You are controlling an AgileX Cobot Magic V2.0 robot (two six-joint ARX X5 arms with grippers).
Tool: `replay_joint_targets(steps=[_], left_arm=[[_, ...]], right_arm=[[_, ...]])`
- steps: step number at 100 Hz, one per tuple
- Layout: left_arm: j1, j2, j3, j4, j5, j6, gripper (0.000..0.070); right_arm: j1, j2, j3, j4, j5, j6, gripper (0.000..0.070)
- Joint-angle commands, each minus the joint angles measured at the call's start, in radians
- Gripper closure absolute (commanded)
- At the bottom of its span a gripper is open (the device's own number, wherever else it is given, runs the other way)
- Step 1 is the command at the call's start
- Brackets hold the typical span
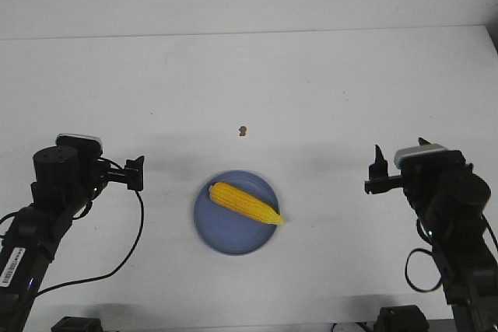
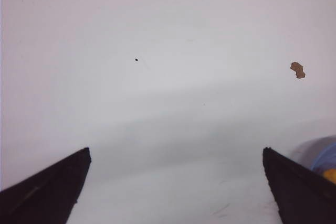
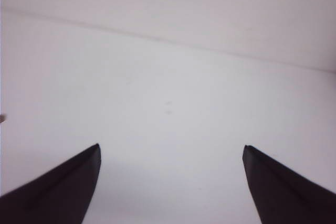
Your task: Place corn on plate with both arms
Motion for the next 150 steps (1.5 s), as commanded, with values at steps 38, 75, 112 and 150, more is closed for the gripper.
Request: replay_joint_targets(steps=[38,75,112,150], left_arm=[[-0.002,-0.218,-0.078,0.12,0.029,-0.002,0.0],[-0.002,-0.472,-0.33,0.203,0.016,-0.039,0.0],[-0.002,-0.506,-0.33,0.224,-0.037,-0.04,0.0021],[-0.002,-0.506,-0.33,0.218,-0.036,-0.04,0.069]], right_arm=[[-0.003,-0.395,-0.32,0.083,-0.006,0.055,0.0133],[-0.003,-0.462,-0.346,0.092,-0.005,0.079,0.0133],[-0.004,-0.463,-0.346,0.12,0.001,0.085,0.0564],[-0.003,-0.463,-0.346,0.121,0.005,0.085,0.0694]])
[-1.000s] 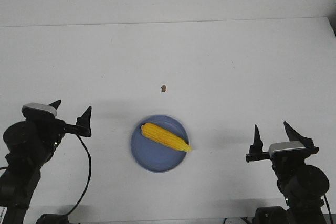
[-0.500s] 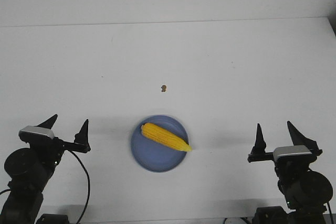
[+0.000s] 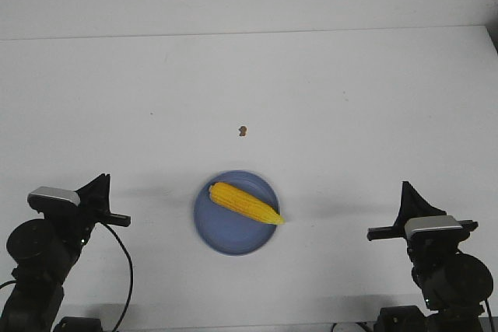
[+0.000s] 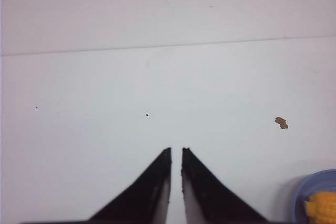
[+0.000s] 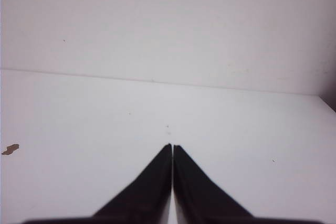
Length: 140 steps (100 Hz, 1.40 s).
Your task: Place corn on plate with both arms
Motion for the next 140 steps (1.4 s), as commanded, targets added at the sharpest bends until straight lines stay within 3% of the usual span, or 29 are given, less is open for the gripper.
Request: replay_joint_targets(steps=[1,99,114,140], left_arm=[[-0.002,0.003,0.014,0.006,-0.002,-0.006,0.069],[-0.002,-0.008,0.014,0.016,-0.003,-0.004,0.0689],[0.001,-0.048,0.005,0.023,-0.063,-0.002,0.0688],[0.0,-0.206,-0.179,0.183,-0.063,-0.002,0.0688]], right_arm=[[0.001,0.005,0.003,0.01,0.003,0.013,0.0694],[0.001,0.005,0.003,0.01,0.003,0.013,0.0694],[0.001,0.005,0.003,0.01,0.003,0.013,0.0694],[0.001,0.005,0.003,0.01,0.003,0.013,0.0694]])
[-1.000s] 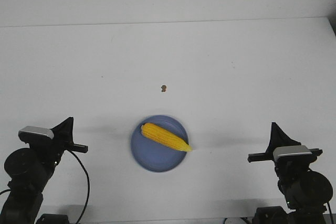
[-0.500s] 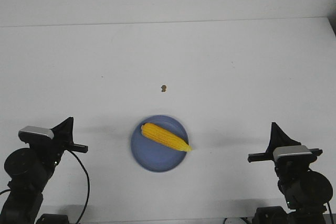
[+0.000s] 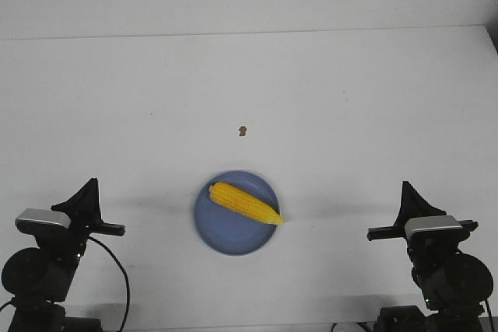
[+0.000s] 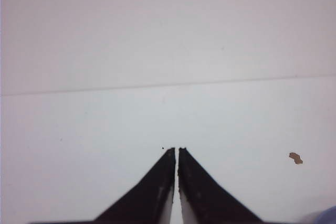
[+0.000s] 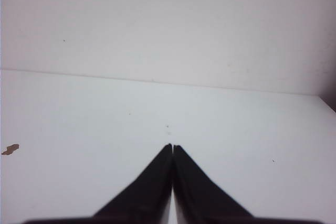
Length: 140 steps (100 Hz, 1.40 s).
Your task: Place corn on plate with both arms
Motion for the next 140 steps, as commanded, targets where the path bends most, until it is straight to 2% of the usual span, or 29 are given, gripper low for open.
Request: replay_joint_targets(steps=[1,16,52,88,140], left_arm=[[0.0,-0.031,-0.048,0.05,0.001,-0.003,0.0688],[0.0,-0.151,-0.184,0.112,0.0,-0.006,0.0688],[0.005,-0.369,-0.343,0.104,0.0,-0.006,0.0688],[0.041,-0.366,-0.38,0.113,-0.004,-0.006,0.0688],[0.046,-0.366,-0.453,0.204,-0.004,-0.01,0.0688]], right_arm=[[0.001,0.005,0.003,0.01,0.003,0.013,0.0694],[0.001,0.005,0.003,0.01,0.003,0.013,0.0694],[0.001,0.005,0.003,0.01,0.003,0.013,0.0694],[0.001,0.005,0.003,0.01,0.003,0.013,0.0694],[0.001,0.005,0.003,0.01,0.003,0.013,0.0694]])
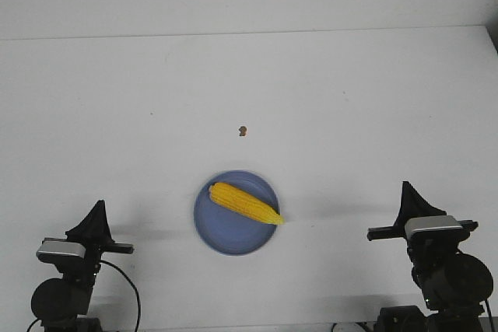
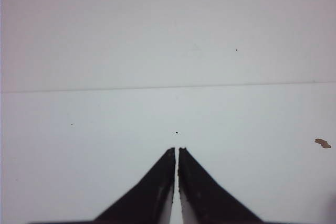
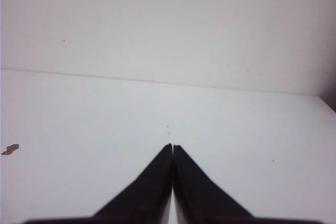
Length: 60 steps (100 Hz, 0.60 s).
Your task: Place corn on plate with both arms
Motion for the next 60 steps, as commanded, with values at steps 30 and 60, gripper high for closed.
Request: replay_joint_targets(steps=[30,60], left_arm=[[0.003,-0.002,-0.02,0.027,-0.001,-0.009,0.0688],[0.003,-0.002,-0.02,0.027,-0.002,-0.009,0.0688]], right_arm=[[0.001,0.005,0.003,0.01,0.003,0.013,0.0694],[0.001,0.005,0.003,0.01,0.003,0.013,0.0694]])
